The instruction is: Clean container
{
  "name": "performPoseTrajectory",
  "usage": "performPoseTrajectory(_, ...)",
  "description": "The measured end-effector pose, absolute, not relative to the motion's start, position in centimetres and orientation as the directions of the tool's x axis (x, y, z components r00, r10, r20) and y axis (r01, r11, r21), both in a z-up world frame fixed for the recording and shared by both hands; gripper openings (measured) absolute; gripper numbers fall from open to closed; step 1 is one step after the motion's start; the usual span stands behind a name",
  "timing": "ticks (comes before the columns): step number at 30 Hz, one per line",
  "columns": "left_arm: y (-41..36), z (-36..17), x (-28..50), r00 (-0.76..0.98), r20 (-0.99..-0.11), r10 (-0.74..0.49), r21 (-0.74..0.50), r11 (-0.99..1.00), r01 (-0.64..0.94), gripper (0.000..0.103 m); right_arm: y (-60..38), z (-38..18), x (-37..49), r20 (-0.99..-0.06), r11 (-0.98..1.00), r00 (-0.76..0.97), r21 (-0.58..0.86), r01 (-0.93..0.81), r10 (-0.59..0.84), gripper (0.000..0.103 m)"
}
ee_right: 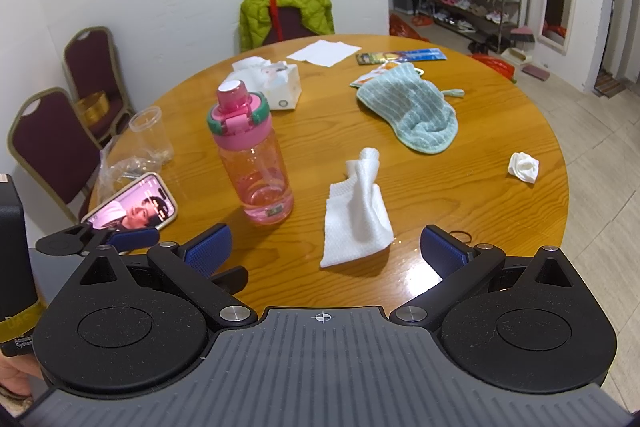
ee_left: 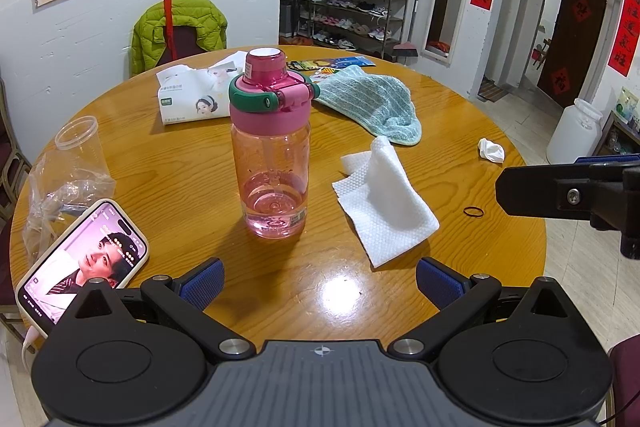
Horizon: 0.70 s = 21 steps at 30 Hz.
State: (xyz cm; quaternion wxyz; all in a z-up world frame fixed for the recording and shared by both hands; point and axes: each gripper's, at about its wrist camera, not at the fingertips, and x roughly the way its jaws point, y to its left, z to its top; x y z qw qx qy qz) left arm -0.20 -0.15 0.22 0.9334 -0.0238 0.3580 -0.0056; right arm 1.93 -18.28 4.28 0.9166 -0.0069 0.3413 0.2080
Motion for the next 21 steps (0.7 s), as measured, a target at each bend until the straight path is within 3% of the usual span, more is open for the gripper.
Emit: performPoseTrajectory(21,0.4,-0.7,0.5,0.728,-0.685,-0.020,-0.048,0.999,-0.018,0.102,-18.0,3.2,2.5,-0.614,0.914,0.691,0.140,-0.380,0.381,0.103)
